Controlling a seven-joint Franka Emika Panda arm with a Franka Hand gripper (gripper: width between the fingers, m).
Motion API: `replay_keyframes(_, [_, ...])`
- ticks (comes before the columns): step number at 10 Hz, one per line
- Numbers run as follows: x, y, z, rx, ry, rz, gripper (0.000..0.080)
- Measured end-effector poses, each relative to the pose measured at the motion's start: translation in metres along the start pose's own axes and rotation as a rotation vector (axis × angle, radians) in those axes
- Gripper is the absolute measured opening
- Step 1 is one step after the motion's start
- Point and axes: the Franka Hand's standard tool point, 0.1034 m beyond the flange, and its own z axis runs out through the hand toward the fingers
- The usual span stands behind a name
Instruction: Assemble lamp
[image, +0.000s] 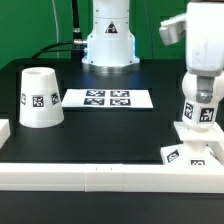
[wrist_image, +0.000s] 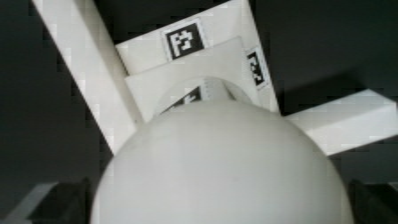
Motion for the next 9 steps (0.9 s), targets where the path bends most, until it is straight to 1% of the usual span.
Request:
replay_keyframes(3, [0.0045,-0.0013,-0.0009,-0.010,-0.016,-0.202,0.0698])
replay_keyframes(7, [-0.0012,0.0008,-0.0001,-0.012,-0.036,-0.406,0.0698])
replay_keyframes(8, [-0.0014,0.0009,-0.0002,-0.013,-0.036,-0.394,0.0577])
replay_keyframes(9, [-0.0017,0.0011,-0.0001,-0.013,-0.036,-0.394,0.0576])
